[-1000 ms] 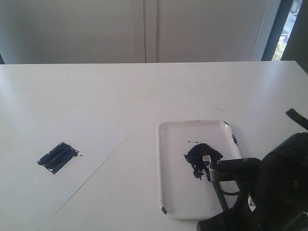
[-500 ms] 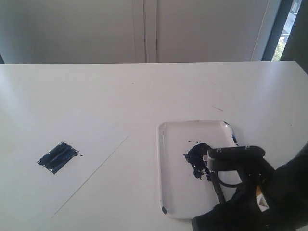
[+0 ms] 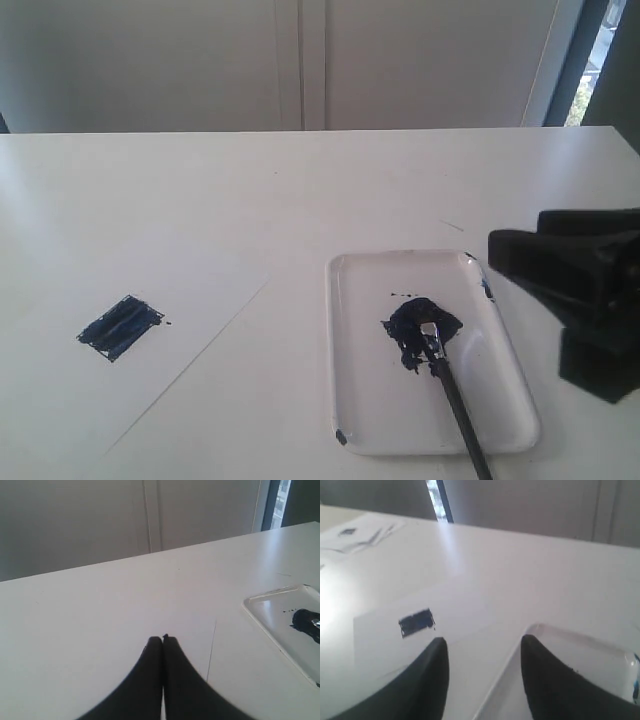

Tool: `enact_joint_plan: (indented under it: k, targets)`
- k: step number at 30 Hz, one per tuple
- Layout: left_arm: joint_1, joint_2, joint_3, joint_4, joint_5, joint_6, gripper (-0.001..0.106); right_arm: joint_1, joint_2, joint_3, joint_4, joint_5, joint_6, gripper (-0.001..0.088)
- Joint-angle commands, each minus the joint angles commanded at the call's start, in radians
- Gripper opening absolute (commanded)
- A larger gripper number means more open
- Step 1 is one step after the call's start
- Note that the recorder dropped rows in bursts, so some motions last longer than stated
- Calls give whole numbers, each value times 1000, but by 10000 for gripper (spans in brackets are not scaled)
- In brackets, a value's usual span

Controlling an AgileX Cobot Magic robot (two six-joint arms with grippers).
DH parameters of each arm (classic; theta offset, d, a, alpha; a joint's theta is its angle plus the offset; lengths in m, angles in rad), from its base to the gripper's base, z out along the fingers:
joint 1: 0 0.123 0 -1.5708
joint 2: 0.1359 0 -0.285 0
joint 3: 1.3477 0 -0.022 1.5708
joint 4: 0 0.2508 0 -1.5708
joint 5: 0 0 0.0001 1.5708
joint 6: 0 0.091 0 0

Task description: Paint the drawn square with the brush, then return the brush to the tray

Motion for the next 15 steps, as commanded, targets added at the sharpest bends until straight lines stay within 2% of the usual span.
enact_joint_plan:
  k: [12,13,15]
  targets:
    - [0,0,0,0,0,0,0,0,-99,0,-2,7,0,436]
    - [0,0,0,0,0,0,0,-8,-114,0,-2,7,0,436]
    - [23,0,0,10,4,0,0,-86,-162,0,2,2,0,436]
